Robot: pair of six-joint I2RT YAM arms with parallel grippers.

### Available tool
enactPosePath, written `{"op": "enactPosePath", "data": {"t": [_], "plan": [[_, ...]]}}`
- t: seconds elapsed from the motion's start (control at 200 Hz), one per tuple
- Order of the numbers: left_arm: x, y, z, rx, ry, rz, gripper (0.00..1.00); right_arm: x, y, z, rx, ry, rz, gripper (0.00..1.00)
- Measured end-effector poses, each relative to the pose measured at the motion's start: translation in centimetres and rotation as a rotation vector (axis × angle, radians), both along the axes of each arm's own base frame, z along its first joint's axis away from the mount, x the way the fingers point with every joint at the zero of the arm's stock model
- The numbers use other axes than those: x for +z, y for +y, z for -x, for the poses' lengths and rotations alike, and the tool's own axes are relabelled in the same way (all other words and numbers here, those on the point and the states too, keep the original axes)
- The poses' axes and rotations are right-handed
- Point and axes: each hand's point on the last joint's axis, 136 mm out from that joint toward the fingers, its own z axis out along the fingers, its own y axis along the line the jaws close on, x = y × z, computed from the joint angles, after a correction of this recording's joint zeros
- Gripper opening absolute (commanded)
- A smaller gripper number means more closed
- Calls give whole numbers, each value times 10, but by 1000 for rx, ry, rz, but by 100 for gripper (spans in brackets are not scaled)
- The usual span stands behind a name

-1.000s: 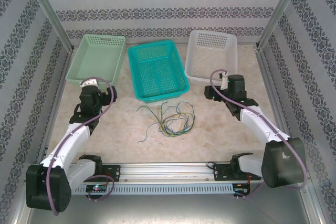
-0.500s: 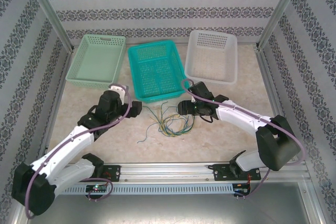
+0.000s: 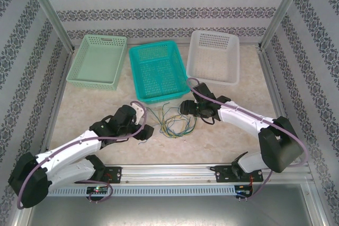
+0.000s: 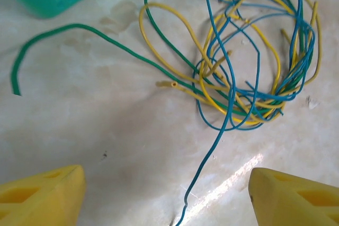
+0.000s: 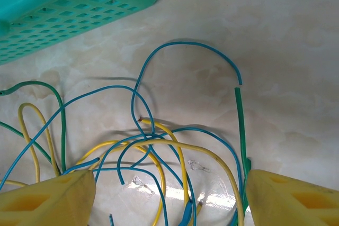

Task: Untangle the cables

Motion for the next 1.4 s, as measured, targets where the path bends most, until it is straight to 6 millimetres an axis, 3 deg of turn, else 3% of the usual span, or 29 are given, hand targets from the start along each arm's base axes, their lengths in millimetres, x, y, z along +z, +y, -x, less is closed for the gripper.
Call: {"op": "enactPosePath", "data": {"t": [0.395,0.465,0.565,0.659,0.724,0.904,1.114,1.169,1.404], "plan": [[-27,-8,11,-73,96,-41,68,-2,-10,2,-25,-2,16,77],[-33,-9,11,-77,112,-59,59,-3,-12,2,-28,-1,17,77],[-39,-12,8,-84,125,-75,38,-2,-13,1,-33,-2,16,76],[-37,-16,2,-86,117,-71,21,-5,-12,0,-35,4,17,77],[-33,-19,-1,-84,108,-62,14,-12,-12,1,-42,25,25,77],[-3,-26,-14,-72,42,-28,3,-36,-17,6,-55,97,70,69],[56,-27,-26,-43,-87,35,0,-62,-22,12,-64,164,124,27],[68,-26,-28,-36,-108,44,0,-66,-27,12,-76,175,155,20],[106,-12,-30,17,-189,47,0,-67,-33,12,-80,179,186,13]]}}
